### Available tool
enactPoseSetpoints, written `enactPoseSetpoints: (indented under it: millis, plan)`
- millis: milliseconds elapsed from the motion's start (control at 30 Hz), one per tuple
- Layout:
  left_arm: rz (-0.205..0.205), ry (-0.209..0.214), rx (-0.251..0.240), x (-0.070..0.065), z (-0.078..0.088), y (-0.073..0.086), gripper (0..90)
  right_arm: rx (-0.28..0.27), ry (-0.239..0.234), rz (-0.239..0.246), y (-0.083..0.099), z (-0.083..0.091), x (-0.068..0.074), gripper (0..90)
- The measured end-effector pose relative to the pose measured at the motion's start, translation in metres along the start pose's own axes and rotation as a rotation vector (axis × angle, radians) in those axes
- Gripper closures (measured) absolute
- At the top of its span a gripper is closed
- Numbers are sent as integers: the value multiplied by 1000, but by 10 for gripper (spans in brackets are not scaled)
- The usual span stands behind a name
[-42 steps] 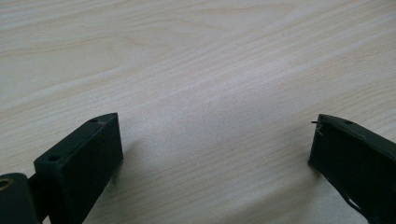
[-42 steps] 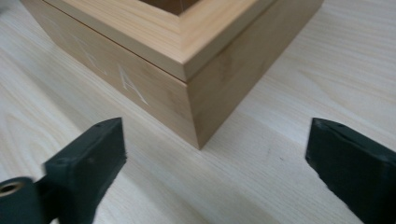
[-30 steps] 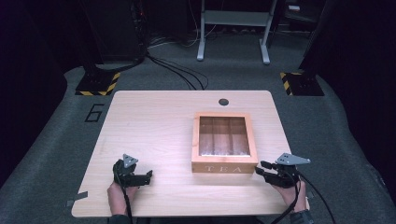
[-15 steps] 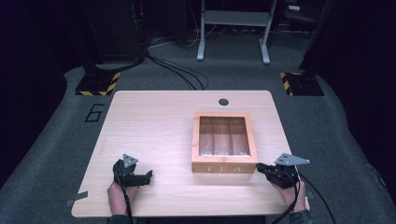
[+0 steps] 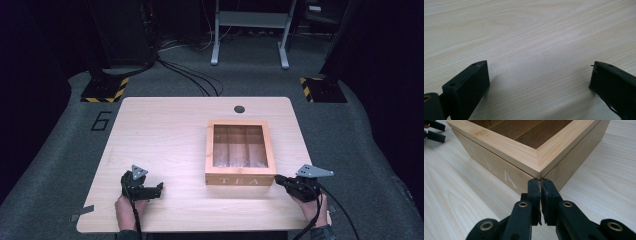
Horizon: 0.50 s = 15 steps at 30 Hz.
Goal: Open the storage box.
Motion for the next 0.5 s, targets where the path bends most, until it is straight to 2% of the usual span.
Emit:
enactPoseSetpoints:
  millis: [400, 500]
  plan:
    - [-1, 0, 0, 0, 0, 0, 23, -44, -9, 1, -4, 3, 1, 858]
    - [-1, 1, 0, 0, 0, 0, 23, -60, -25, 1, -6, 4, 2, 858]
Point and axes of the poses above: each handheld gripper's, and its own axes: z roughly backward along the jaws, y roughly out of its underside, x roughly to its left, the point moved 10 cm from there along -z, roughly forward along the jaws, and after that the axes turned 13 degrees about -y, right-handed, at the moved point
